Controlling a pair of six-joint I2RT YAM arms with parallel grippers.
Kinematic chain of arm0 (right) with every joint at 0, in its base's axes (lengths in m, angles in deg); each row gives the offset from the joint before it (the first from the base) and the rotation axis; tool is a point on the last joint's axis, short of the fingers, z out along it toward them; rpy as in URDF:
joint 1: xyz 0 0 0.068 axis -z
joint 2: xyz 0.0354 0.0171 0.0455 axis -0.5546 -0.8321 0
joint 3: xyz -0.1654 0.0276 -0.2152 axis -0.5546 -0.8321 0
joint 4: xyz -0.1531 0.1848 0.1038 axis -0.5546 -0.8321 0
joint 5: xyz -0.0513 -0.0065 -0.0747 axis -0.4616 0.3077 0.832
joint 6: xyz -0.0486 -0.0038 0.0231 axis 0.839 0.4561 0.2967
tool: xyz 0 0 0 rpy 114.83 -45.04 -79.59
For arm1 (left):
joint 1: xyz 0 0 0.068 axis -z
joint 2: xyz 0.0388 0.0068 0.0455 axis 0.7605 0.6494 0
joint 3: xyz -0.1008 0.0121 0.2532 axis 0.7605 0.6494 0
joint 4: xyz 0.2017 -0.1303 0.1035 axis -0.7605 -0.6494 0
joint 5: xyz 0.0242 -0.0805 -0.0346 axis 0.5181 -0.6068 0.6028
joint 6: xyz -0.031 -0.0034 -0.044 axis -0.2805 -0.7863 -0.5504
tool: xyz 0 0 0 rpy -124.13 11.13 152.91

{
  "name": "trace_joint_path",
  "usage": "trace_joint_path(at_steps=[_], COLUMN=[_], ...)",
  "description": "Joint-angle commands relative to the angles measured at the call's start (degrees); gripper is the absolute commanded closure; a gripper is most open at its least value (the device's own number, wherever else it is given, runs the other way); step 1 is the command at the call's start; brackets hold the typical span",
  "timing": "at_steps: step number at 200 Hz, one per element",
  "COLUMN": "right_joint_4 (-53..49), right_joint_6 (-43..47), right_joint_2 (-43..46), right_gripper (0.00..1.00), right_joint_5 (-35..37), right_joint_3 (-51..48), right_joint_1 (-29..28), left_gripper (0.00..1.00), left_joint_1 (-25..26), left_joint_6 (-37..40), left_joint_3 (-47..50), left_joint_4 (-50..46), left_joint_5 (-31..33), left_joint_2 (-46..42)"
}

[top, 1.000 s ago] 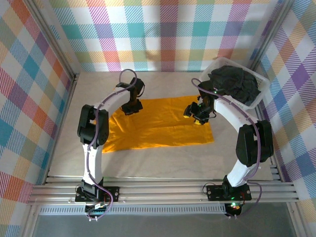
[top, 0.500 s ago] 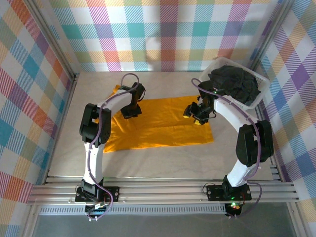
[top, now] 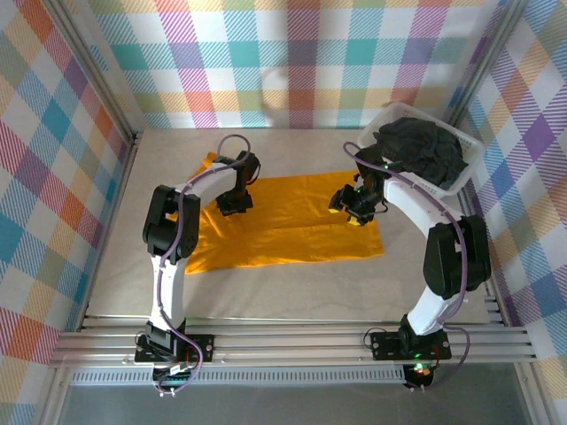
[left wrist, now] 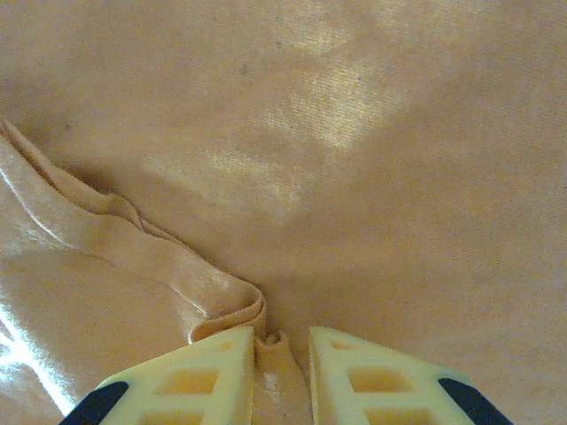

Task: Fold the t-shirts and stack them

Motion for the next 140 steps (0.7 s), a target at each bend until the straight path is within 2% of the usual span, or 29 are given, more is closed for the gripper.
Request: trace_joint_path(at_steps=[1,47,72,140], right_joint_4=[-0.13,-0.04,0.06,0.40], right_joint_6=[-0.42,-0.39,-0.38,-0.57], right_joint_2=[1.89,1.79,1.74,1.52], right_gripper=[0.43,0.43,0.43,0.43], right_joint_5=[-0.81,-0.78,-0.70,-0.72], right_joint_3=[-0.48,-0.31,-0.27,-0.19], right_joint_1=[-0.32,-0.30,-0.28,-0.28], left_gripper=[0.78,0.89,1.00,1.00], left_joint_1=[0.27,0.30,0.48,2.92], left_joint_6=[0.66,0.67,0.96,1.93], left_joint_3=[0.72,1.07,1.15,0.82], left_joint_4=[-1.05,-0.53,-0.27,0.79], left_joint_5=[1.47,1.34,1.39,2.25], left_joint_2=[0.05,-0.61,-1.65,-5.75])
